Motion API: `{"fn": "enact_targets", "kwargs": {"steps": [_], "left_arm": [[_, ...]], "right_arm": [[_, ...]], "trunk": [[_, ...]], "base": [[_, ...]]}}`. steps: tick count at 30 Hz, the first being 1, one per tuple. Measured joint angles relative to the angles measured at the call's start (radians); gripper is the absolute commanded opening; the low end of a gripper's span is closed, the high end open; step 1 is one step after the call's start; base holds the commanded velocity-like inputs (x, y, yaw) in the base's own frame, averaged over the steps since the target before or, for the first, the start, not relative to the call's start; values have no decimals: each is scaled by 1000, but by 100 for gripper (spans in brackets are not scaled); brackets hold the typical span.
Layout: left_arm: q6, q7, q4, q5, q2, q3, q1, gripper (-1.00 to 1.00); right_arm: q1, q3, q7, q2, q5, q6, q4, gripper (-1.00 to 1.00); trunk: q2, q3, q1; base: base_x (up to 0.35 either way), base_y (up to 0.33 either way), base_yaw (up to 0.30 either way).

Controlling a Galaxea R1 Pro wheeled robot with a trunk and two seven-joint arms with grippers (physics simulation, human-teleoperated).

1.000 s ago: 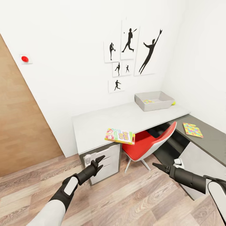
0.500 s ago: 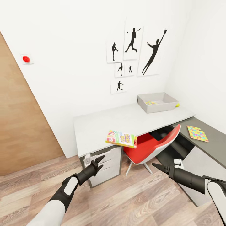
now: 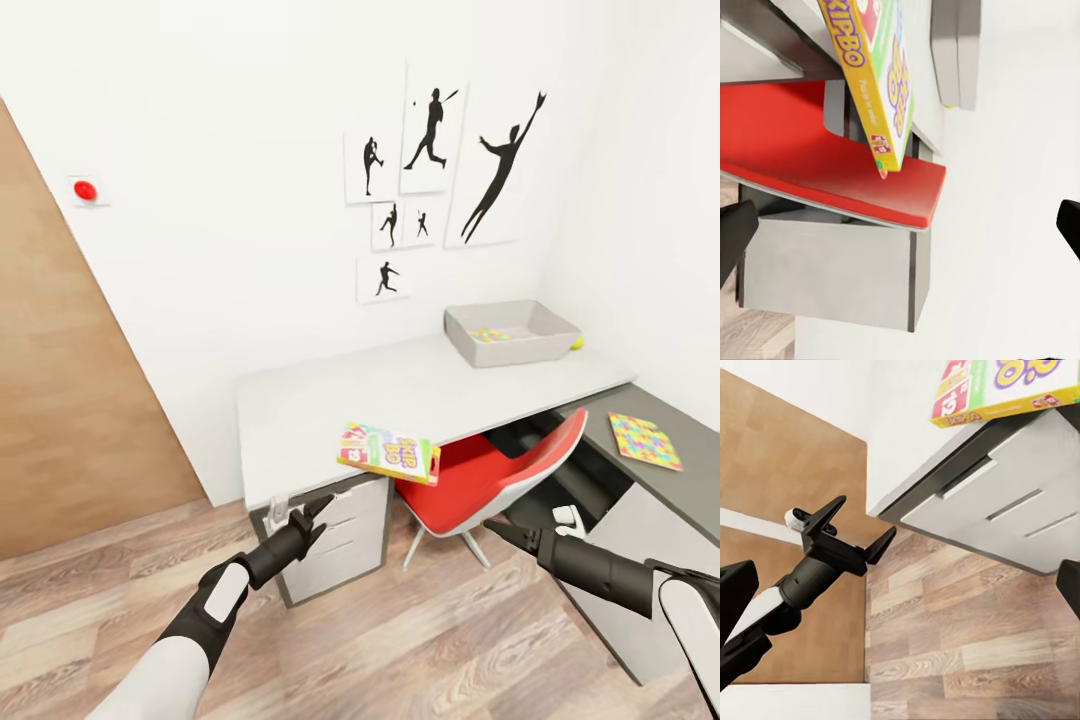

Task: Put all the toys in the child's room - the three board games (two on the bed and one on the table), the two jigsaw puzzles on the table, and the tennis ball on the table - inside the toy box on the table in the child's room.

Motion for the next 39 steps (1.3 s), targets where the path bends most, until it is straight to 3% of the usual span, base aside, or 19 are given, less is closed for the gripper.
{"fn": "enact_targets", "kwargs": {"steps": [25,39], "left_arm": [[-31,1,0,-1,-2,-4,-1,100],[-33,1,0,-2,-2,-3,0,100]], "right_arm": [[0,2,0,1,-2,0,-2,100],[0,3,0,2,-4,0,-2,100]], "trunk": [[0,3,0],[0,3,0]], "base": [[11,-161,34],[100,-22,18]]}}
